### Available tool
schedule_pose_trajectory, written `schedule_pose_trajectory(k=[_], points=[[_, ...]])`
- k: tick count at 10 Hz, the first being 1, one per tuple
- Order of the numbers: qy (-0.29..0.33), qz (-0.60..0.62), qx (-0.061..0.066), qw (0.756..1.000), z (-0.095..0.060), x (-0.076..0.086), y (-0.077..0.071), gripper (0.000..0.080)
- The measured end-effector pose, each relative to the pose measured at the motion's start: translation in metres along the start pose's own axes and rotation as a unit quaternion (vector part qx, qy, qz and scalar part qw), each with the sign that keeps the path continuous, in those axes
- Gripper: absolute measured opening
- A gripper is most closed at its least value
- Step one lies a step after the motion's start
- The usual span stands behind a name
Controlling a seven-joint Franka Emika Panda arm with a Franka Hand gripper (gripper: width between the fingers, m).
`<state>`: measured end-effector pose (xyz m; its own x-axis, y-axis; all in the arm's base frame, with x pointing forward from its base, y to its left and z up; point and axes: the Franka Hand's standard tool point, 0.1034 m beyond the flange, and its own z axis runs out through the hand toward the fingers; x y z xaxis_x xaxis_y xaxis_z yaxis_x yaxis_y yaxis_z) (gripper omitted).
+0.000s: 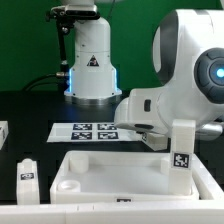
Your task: Assemble desk
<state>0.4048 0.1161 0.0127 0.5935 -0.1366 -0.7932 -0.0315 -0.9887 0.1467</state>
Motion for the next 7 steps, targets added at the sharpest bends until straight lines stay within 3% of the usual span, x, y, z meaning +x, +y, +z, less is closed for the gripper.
schedule_pose_trajectory(k=[4, 5, 6, 7], points=[[-0.001, 0.028, -0.002, 1.000, 0.0055, 0.0008, -0.0009, 0.0649], [-0.002, 0.029, -0.001, 1.000, 0.0053, 0.0012, 0.0002, 0.0519], [-0.001, 0.030, -0.001, 1.000, 0.0052, 0.0015, 0.0008, 0.0519], [-0.001, 0.031, 0.000, 1.000, 0.0050, 0.0019, 0.0016, 0.0381]])
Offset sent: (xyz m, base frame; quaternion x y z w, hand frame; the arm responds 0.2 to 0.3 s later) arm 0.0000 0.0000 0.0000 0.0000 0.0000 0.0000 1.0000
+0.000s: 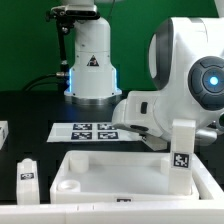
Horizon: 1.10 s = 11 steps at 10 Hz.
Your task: Assemble desk
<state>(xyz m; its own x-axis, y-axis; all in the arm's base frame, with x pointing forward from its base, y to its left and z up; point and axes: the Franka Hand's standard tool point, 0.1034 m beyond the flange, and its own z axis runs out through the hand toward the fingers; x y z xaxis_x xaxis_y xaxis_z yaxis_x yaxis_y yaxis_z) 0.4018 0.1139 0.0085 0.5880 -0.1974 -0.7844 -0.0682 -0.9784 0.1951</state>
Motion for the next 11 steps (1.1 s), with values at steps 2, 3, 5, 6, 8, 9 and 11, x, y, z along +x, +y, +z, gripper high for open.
schedule_pose_trajectory(k=[2, 3, 5, 6, 8, 9, 11], points=[[-0.002, -0.007, 0.004, 1.000, -0.008, -0.005, 0.004, 0.0283], [-0.012, -0.010, 0.019, 1.000, -0.038, -0.015, 0.023, 0.0284], [0.056, -0.006, 0.059, 0.997, -0.099, -0.012, 0.060, 0.0284], [0.114, -0.031, 0.063, 0.991, -0.119, -0.008, 0.077, 0.0284], [0.183, -0.035, 0.059, 0.981, -0.122, 0.001, 0.082, 0.0284], [0.215, -0.035, 0.064, 0.974, -0.125, 0.003, 0.081, 0.0284], [0.275, -0.063, 0.100, 0.954, -0.158, 0.000, 0.091, 0.0284]])
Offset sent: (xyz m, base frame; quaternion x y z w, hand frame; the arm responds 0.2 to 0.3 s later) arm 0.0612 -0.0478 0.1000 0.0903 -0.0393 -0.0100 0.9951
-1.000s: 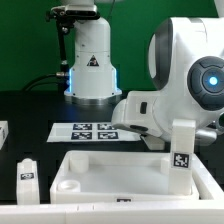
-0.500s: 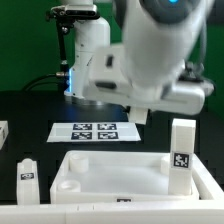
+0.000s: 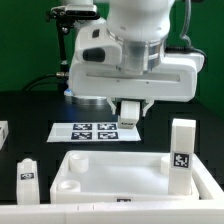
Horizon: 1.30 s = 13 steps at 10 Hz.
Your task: Assemble desk
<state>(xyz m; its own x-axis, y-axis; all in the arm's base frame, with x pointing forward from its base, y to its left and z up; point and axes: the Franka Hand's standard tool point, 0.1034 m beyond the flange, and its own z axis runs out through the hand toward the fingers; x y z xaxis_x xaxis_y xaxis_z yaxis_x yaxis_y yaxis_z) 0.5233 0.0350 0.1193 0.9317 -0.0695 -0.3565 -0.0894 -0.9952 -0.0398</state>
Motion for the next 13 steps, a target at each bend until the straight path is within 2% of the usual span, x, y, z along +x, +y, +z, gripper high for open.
schedule_pose_trajectory(k=[1, 2, 3, 4, 6, 7, 9, 10, 11, 12, 13], points=[[0.048, -0.008, 0.033, 0.998, -0.040, 0.024, 0.015, 0.0284], [0.106, -0.018, 0.046, 0.993, -0.061, 0.045, 0.027, 0.0284], [0.155, -0.018, 0.049, 0.987, -0.071, 0.052, 0.034, 0.0284], [0.182, -0.016, 0.044, 0.982, -0.068, 0.051, 0.034, 0.0284], [0.257, -0.010, 0.025, 0.966, -0.068, 0.055, 0.040, 0.0284], [0.292, -0.019, 0.017, 0.956, -0.071, 0.062, 0.045, 0.0284], [0.376, -0.022, 0.008, 0.926, -0.084, 0.084, 0.057, 0.0284], [0.415, -0.013, -0.006, 0.910, -0.086, 0.086, 0.060, 0.0284], [0.453, -0.001, -0.033, 0.891, -0.084, 0.081, 0.066, 0.0284], [0.457, -0.001, -0.040, 0.888, -0.080, 0.079, 0.071, 0.0284], [0.456, 0.003, -0.037, 0.889, -0.079, 0.080, 0.072, 0.0284]])
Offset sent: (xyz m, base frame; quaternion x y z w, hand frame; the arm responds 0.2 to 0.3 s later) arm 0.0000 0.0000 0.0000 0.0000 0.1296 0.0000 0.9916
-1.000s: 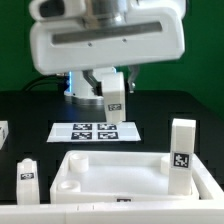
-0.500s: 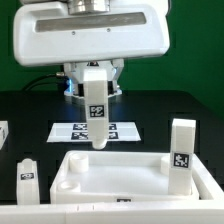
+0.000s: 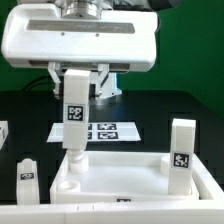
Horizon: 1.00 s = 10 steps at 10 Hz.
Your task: Assemble desk
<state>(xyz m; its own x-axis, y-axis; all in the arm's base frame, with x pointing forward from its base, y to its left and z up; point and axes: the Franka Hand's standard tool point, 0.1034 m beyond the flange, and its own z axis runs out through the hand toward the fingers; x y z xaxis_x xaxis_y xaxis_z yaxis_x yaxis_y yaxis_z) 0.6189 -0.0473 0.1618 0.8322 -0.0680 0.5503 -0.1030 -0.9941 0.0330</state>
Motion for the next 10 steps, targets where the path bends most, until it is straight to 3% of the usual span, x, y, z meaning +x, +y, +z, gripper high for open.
schedule_pose_trajectory(k=[5, 10], points=[[-0.026, 0.009, -0.005, 1.000, 0.013, -0.016, 0.025, 0.0284], [-0.030, 0.019, -0.008, 0.999, 0.032, -0.030, 0.011, 0.0285]])
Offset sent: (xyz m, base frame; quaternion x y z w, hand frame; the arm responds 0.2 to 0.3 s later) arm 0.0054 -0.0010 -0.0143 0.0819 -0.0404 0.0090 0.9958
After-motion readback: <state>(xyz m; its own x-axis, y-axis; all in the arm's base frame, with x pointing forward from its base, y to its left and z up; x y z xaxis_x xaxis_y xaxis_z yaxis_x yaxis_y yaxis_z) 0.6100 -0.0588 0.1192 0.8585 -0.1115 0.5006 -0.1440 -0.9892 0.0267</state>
